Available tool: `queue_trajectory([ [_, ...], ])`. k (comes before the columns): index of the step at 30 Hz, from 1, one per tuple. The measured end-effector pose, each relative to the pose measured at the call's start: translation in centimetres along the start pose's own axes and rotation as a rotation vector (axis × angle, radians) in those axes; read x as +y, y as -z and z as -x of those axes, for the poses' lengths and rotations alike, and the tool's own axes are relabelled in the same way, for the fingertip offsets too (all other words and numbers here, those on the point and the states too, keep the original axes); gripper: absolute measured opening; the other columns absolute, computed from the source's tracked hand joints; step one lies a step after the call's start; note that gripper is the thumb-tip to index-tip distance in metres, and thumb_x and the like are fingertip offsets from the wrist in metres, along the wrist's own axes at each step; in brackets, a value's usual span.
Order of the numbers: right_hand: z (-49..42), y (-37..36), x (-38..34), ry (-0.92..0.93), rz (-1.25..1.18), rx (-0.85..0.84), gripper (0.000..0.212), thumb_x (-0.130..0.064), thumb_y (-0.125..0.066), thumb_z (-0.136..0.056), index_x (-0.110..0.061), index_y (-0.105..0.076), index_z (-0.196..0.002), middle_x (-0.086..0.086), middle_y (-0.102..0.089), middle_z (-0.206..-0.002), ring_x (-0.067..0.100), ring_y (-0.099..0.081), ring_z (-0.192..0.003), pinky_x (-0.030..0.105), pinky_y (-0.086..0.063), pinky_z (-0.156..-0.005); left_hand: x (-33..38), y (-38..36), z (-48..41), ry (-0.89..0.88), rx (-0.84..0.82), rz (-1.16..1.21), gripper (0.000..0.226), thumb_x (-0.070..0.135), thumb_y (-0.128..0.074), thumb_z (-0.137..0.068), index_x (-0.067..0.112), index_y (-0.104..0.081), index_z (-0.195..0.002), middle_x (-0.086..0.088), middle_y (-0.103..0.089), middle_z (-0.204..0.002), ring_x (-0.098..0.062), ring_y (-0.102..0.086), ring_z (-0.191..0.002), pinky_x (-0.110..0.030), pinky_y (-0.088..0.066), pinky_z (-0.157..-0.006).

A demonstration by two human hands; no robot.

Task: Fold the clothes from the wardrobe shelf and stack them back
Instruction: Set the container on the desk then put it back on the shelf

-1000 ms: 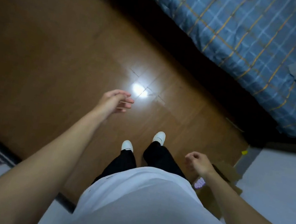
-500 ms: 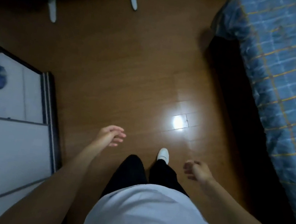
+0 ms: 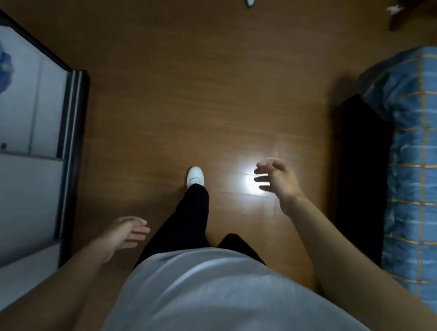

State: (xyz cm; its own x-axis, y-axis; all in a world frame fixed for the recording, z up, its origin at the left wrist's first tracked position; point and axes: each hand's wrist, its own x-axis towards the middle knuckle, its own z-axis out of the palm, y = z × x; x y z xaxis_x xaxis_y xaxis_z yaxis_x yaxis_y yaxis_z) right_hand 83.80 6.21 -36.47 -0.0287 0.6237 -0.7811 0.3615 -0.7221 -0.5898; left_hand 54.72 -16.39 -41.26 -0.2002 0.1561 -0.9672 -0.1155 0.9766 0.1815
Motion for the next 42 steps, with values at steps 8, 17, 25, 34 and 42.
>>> queue_trajectory([
  [8,-4.2,2.4,-2.8,-0.242,0.208,0.077,0.024,-0.012,-0.047,-0.103,0.005,-0.063,-0.111,0.025,-0.067,-0.108,0.030,-0.062,-0.083,0.034,-0.051,-0.069,26.7,2.5,-1.5,-0.354,-0.071,0.079,0.025,0.012,-0.044,-0.104,0.004,-0.062,-0.119,-0.017,-0.070,-0.114,-0.024,-0.068,-0.096,-0.030,-0.054,-0.085],
  [17,-17.1,3.1,-14.1,-0.332,0.176,0.091,0.021,-0.008,-0.048,-0.101,0.004,-0.065,-0.106,0.019,-0.066,-0.094,0.028,-0.061,-0.076,0.032,-0.049,-0.064,50.7,2.9,-3.3,-0.534,-0.077,0.051,0.024,0.011,-0.045,-0.103,0.008,-0.066,-0.114,-0.010,-0.074,-0.102,-0.020,-0.070,-0.090,-0.032,-0.054,-0.088],
  [25,-31.3,-0.5,-39.9,-0.064,0.050,-0.036,0.022,-0.008,-0.050,-0.099,0.004,-0.063,-0.113,0.015,-0.064,-0.093,0.022,-0.060,-0.071,0.031,-0.048,-0.065,55.4,9.4,-9.6,-0.214,0.092,-0.127,0.023,0.011,-0.047,-0.104,0.000,-0.064,-0.116,-0.020,-0.069,-0.115,-0.021,-0.065,-0.084,-0.028,-0.050,-0.073],
  [34,-42.8,-4.0,-60.7,0.148,0.000,-0.041,0.015,-0.019,-0.055,-0.098,-0.010,-0.067,-0.094,0.005,-0.069,-0.085,0.016,-0.065,-0.069,0.028,-0.052,-0.061,66.2,15.7,-15.9,-0.073,0.105,-0.042,0.021,0.011,-0.054,-0.101,-0.001,-0.066,-0.113,-0.007,-0.071,-0.086,-0.020,-0.064,-0.074,-0.029,-0.047,-0.065],
  [42,-47.6,-4.0,-62.8,-0.133,0.175,0.096,0.018,-0.010,-0.050,-0.099,-0.009,-0.065,-0.087,0.009,-0.066,-0.082,0.020,-0.061,-0.066,0.029,-0.048,-0.061,88.4,19.5,-18.0,-0.280,-0.002,-0.094,0.018,0.013,-0.047,-0.103,0.010,-0.065,-0.107,-0.010,-0.070,-0.103,-0.017,-0.064,-0.082,-0.031,-0.049,-0.077],
])
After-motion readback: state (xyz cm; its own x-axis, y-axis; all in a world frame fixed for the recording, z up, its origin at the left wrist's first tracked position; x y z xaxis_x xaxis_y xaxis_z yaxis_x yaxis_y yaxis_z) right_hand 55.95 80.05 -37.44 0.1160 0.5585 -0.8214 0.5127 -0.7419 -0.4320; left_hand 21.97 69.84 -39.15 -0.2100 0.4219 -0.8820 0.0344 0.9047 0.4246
